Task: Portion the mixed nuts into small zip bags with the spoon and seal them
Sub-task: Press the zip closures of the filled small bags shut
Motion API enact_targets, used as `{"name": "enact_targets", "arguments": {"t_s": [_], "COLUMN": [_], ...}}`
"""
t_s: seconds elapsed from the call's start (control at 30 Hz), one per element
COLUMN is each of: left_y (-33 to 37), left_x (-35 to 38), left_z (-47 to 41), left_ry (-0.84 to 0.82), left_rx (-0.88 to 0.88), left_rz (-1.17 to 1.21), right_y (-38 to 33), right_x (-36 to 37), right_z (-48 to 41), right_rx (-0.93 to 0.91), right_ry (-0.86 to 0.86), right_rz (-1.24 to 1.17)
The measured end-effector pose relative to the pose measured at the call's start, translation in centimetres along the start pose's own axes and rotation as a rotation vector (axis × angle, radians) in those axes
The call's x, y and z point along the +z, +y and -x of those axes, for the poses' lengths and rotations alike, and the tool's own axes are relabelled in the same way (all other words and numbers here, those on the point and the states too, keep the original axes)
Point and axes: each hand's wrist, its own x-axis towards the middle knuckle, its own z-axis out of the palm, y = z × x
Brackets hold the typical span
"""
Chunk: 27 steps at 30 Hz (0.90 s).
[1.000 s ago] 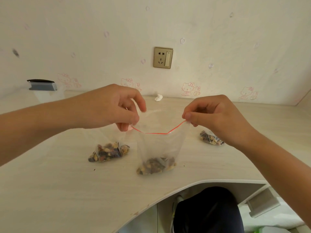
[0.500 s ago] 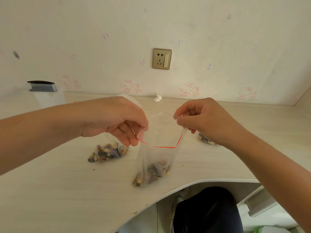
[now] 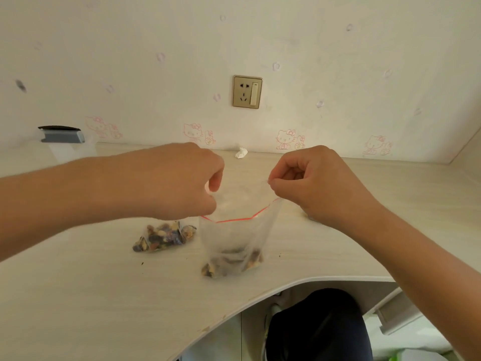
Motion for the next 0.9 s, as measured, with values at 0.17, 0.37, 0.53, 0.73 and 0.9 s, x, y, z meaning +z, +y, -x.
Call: {"name": "enact_targets", "arguments": {"t_s": [0.17, 0.37, 0.53, 0.73, 0.9], "left_y": [-0.2, 0.0, 0.1, -0.4, -0.2], "left_x": [-0.4, -1.6, -1.4, -2.3, -2.3], "left_z": [-0.1, 0.1, 0.3, 1.4, 1.6], "left_ry": [-0.253, -0.071, 0.127, -0.056, -0.02], "left_rx": [-0.064, -0.062, 0.045, 0.179, 0.166], "left_rz": [0.112, 0.005, -0.096, 0.027, -0.004], "right_y": [0.0, 0.2, 0.3, 1.1, 1.6], "right_x": [-0.2, -0.8, -1.2, -2.7, -3.1], "right_z": [0.0, -0.2, -0.2, 0.0, -0.2], "right_rx": [0.022, 0.035, -0.025, -0.198, -0.326], "right_ry": [-0.007, -0.027, -0.012, -0.166, -0.263], "right_rz": [-0.007, -0.004, 0.027, 0.054, 0.132]}}
